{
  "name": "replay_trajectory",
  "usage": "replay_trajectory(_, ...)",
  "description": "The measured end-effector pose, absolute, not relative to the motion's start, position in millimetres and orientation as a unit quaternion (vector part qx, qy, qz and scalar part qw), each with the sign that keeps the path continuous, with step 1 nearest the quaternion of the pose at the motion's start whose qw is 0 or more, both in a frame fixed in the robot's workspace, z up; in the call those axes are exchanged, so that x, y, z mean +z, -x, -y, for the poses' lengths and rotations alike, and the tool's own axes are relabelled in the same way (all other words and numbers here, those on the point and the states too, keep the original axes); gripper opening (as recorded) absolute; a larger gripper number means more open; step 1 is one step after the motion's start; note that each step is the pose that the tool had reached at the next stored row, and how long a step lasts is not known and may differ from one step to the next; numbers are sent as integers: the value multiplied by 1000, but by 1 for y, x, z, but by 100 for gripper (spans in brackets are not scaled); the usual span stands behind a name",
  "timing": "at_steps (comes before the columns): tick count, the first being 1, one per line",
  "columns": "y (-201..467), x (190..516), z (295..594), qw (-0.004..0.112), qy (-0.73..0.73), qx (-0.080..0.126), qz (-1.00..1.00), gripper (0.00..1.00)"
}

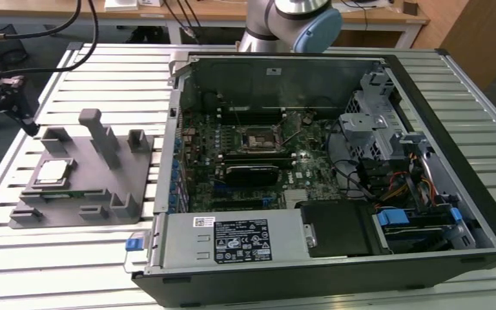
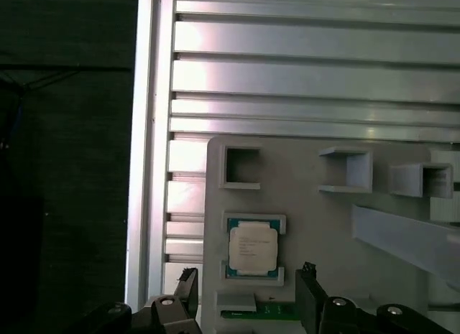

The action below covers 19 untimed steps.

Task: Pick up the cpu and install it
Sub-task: 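Pick up the cpu and move it towards the insertion slot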

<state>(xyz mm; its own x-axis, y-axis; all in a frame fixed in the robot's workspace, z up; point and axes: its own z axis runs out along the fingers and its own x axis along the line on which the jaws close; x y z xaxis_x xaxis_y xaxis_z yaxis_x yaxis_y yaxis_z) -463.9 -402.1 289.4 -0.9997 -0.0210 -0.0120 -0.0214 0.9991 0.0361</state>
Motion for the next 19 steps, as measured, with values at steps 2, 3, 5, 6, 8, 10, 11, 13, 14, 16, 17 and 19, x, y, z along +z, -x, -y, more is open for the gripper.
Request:
replay_trajectory(2,464,287,402,6,11,18,-1000,64)
replay_trajectory(3,464,286,402,6,11,18,-1000,64)
replay_trajectory(5,464,284,402,6,13,18,-1000,64)
replay_trajectory(6,464,283,402,6,13,18,-1000,64)
replay_trajectory(8,464,281,402,6,14,18,-1000,64)
replay_trajectory(10,464,280,402,6,14,18,-1000,64)
replay_trajectory(11,464,279,402,6,14,18,-1000,64)
replay_trajectory(13,464,278,402,6,14,18,-1000,64)
replay_trajectory(14,464,278,402,6,14,18,-1000,64)
replay_trajectory(16,464,277,402,6,14,18,-1000,64)
replay_trajectory(17,464,277,402,6,14,18,-1000,64)
replay_trajectory(19,464,276,402,6,14,18,-1000,64)
